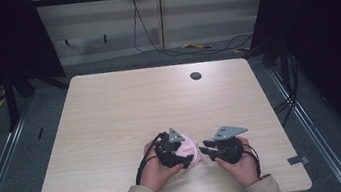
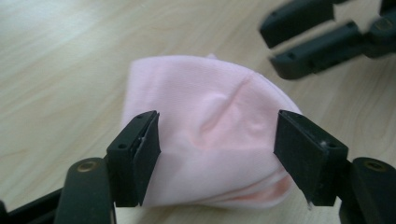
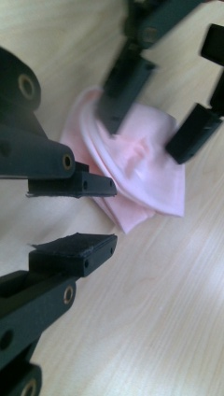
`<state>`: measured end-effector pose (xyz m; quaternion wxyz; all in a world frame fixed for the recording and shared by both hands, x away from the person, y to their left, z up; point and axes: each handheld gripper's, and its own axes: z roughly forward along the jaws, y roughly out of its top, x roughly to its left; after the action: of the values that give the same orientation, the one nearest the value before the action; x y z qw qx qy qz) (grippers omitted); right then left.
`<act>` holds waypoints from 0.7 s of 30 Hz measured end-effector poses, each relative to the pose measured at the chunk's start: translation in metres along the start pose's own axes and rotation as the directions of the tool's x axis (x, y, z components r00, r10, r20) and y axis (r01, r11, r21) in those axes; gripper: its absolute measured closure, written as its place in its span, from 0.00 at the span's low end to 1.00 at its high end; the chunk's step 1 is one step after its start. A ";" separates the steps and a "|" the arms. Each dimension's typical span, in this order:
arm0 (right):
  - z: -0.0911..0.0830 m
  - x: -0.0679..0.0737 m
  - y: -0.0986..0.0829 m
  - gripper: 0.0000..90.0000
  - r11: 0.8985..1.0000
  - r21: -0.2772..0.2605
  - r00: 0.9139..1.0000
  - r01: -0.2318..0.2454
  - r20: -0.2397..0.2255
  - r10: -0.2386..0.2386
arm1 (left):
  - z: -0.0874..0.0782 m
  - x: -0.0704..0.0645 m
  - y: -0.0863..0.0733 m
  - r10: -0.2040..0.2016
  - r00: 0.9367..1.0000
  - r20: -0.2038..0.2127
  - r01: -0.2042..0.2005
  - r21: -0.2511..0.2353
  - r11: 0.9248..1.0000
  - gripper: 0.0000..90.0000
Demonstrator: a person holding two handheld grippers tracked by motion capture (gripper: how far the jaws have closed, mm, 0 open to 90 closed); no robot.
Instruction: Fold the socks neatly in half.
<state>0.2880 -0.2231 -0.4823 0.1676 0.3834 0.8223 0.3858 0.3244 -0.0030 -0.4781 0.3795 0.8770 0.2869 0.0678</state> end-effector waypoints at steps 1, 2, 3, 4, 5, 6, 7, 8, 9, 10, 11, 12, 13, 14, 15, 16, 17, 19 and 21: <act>-0.001 0.001 -0.001 0.75 1.000 0.001 1.000 -0.001 -0.008 0.001 | -0.004 0.003 0.000 -0.004 1.000 -0.013 0.004 -0.010 1.000 0.34; -0.003 0.002 -0.002 0.74 1.000 0.003 1.000 0.001 -0.010 -0.001 | -0.006 0.005 0.000 -0.020 1.000 -0.017 0.019 -0.019 1.000 0.34; -0.003 0.004 -0.003 0.73 1.000 0.007 1.000 0.001 -0.017 -0.001 | -0.009 0.008 0.000 -0.022 0.999 -0.028 0.022 -0.025 0.999 0.33; -0.002 0.005 -0.004 0.72 1.000 0.009 1.000 0.005 -0.023 -0.004 | -0.010 0.009 0.000 -0.036 0.999 -0.033 0.035 -0.033 0.999 0.33; -0.002 0.006 -0.004 0.71 1.000 0.010 1.000 0.008 -0.025 -0.007 | -0.012 0.013 0.000 -0.041 0.998 -0.045 0.039 -0.032 0.999 0.33; 0.001 0.008 -0.004 0.70 1.000 0.021 1.000 0.014 -0.023 -0.014 | -0.013 0.015 0.000 -0.047 0.998 -0.052 0.046 -0.035 0.998 0.33; 0.003 0.009 -0.003 0.70 0.999 0.026 1.000 0.019 -0.023 -0.019 | -0.014 0.019 0.000 -0.059 0.996 -0.062 0.056 -0.041 0.998 0.33; 0.006 0.011 -0.003 0.69 0.999 0.040 0.999 0.032 -0.015 -0.031 | -0.013 0.022 0.000 -0.072 0.995 -0.062 0.069 -0.042 0.997 0.33; 0.009 0.011 -0.003 0.71 0.998 0.052 0.999 0.043 -0.010 -0.043 | -0.013 0.025 0.000 -0.074 0.995 -0.067 0.072 -0.042 0.997 0.33; 0.011 0.012 -0.002 0.72 0.997 0.056 0.998 0.057 0.002 -0.057 | -0.013 0.027 0.000 -0.073 0.995 -0.072 0.071 -0.036 0.997 0.33; 0.011 0.011 -0.002 0.72 0.996 0.055 0.998 0.063 0.012 -0.064 | -0.013 0.028 -0.001 -0.076 0.994 -0.073 0.074 -0.029 0.997 0.33; 0.012 0.010 0.000 0.72 0.996 0.056 0.997 0.076 0.028 -0.078 | -0.012 0.030 -0.002 -0.076 0.995 -0.068 0.075 -0.019 0.997 0.33; 0.013 0.008 0.002 0.71 0.995 0.056 0.995 0.085 0.039 -0.087 | -0.012 0.031 -0.003 -0.080 0.995 -0.067 0.080 -0.009 0.997 0.34; 0.015 0.006 0.003 0.71 0.995 0.056 0.996 0.081 0.044 -0.083 | -0.010 0.032 -0.004 -0.085 0.994 -0.064 0.085 -0.002 0.996 0.34; 0.017 0.003 0.004 0.70 0.996 0.060 0.996 0.071 0.051 -0.074 | -0.009 0.033 -0.006 -0.078 0.995 -0.064 0.079 0.010 0.997 0.34; 0.019 -0.001 0.005 0.69 0.996 0.058 0.995 0.073 0.057 -0.076 | -0.008 0.033 -0.008 -0.079 0.995 -0.061 0.080 0.008 0.997 0.34; 0.022 -0.004 0.007 0.68 0.996 0.054 0.994 0.074 0.071 -0.078 | -0.008 0.033 -0.010 -0.075 0.996 -0.057 0.076 0.019 0.997 0.34; 0.027 -0.008 0.012 0.66 0.995 0.053 0.992 0.080 0.094 -0.085 | -0.007 0.031 -0.012 -0.062 0.997 -0.055 0.064 0.029 0.998 0.34; 0.032 -0.011 0.015 0.66 0.996 0.052 0.992 0.076 0.094 -0.081 | -0.007 0.029 -0.014 -0.060 0.997 -0.050 0.062 0.031 0.998 0.34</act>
<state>0.3209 -0.2091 -0.4913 0.2126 0.3728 0.8368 0.3400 0.3397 0.0256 -0.4862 0.3599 0.8719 0.3240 0.0730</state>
